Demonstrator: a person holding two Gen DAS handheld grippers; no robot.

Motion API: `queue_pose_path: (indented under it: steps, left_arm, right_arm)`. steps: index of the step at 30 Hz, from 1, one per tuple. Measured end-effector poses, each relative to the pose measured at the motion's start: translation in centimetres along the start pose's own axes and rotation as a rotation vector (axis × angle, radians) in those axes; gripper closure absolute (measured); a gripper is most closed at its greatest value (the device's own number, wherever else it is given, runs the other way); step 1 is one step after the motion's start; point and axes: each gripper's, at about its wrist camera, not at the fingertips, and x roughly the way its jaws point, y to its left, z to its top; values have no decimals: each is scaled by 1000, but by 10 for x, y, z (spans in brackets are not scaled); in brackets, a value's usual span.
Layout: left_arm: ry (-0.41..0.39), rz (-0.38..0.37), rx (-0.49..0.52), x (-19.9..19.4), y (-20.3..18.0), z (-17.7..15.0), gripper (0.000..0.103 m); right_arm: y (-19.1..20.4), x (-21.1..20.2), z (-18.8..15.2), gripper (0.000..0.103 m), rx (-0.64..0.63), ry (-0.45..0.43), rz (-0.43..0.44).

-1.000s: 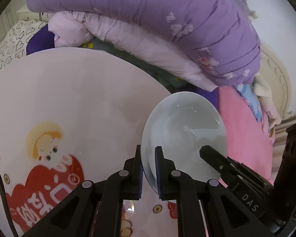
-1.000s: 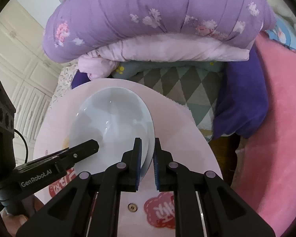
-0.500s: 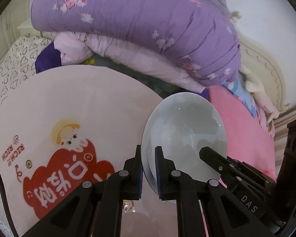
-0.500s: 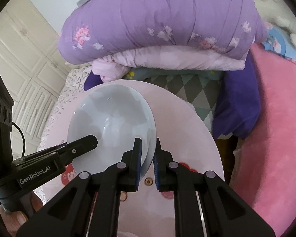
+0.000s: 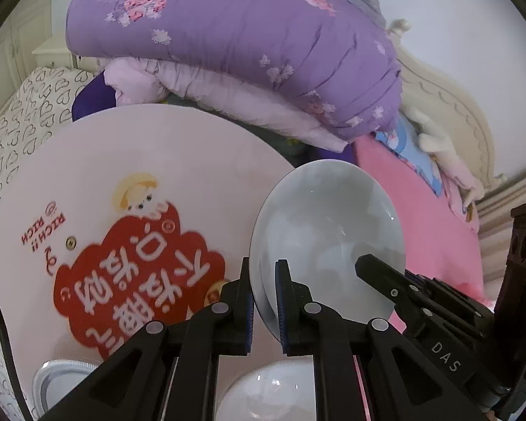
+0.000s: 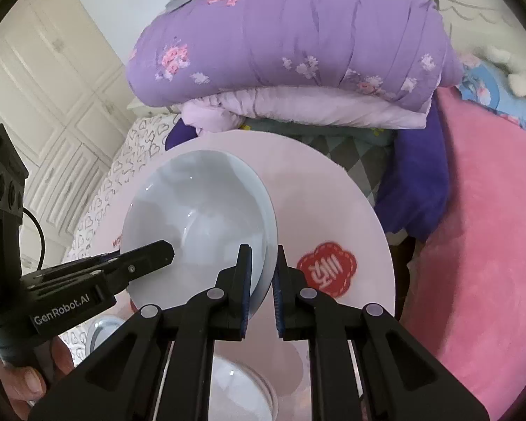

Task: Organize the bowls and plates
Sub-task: 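Lift the third bowl with both grippers and carry it to the bowl stack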

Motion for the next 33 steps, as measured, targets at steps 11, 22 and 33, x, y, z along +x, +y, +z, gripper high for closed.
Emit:
queue_pose_path:
  steps: [11,22,33]
  left_arm:
    - [12,-23,19,-40,2,-52,96]
    - [58,-1,43,-43,-4,-99,96]
    - [104,20,50,-27,-1,-129,96]
  right_arm:
    - [18,-30,-49,91,-54,16,-7]
    - [20,-30,-93,91,-85,77,-14]
    - [20,-19,-118,90,-110,138,-25]
